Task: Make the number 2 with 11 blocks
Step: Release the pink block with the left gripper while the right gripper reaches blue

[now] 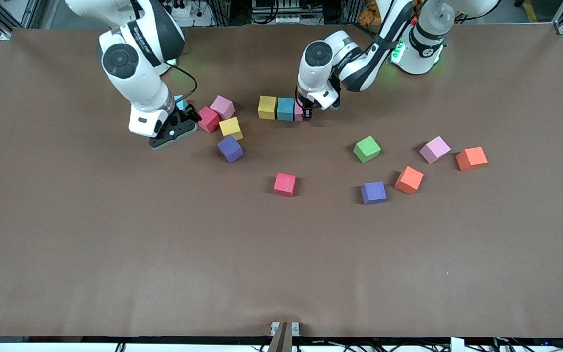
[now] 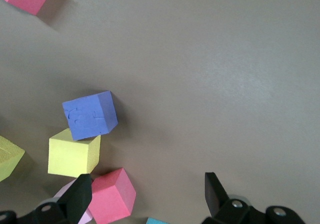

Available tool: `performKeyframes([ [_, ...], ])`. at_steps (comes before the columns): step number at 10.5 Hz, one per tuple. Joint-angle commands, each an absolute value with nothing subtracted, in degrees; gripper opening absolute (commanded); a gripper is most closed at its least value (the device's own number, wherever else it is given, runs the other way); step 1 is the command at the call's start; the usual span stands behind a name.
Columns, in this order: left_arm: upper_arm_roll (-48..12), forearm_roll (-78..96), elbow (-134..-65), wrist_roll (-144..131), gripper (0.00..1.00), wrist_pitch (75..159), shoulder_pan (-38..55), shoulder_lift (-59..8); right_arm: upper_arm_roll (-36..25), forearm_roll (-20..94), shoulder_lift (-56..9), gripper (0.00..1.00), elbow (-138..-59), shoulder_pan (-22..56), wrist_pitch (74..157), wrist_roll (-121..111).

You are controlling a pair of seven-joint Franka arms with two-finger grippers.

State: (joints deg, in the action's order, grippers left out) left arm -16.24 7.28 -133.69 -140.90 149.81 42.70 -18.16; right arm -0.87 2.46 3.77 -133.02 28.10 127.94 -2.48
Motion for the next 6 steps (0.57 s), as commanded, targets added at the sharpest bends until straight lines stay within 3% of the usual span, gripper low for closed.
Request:
performKeyframes([
  [1, -16.0, 7.5, -134.0, -141.9, 0.62, 150.7, 43.2, -18.3, -0.9, 3.4, 3.3, 1.00, -134.0, 29.3, 130.3, -3.6],
  [3, -16.0, 7.4, -133.9, -141.9, 0.69, 150.8, 43.2, -18.3, -0.9, 3.4, 2.5, 1.00, -134.7, 30.2, 131.7, -3.8],
  [4, -16.0, 7.4, -133.9, -141.9, 0.90, 150.8, 43.2, -18.3, -0.9, 3.4, 2.4, 1.00, -135.9, 30.8, 133.6, -3.9],
  [5, -16.0, 7.3, -133.9, -141.9, 1.00, 150.8, 43.2, -18.3, -0.9, 3.4, 2.4, 1.00, -137.1, 32.6, 135.9, -3.7],
  [6, -16.0, 6.5, -134.0, -141.9, 1.00, 150.8, 43.2, -17.8, -0.8, 3.4, 1.8, 1.00, -137.2, 33.0, 136.1, -3.3],
])
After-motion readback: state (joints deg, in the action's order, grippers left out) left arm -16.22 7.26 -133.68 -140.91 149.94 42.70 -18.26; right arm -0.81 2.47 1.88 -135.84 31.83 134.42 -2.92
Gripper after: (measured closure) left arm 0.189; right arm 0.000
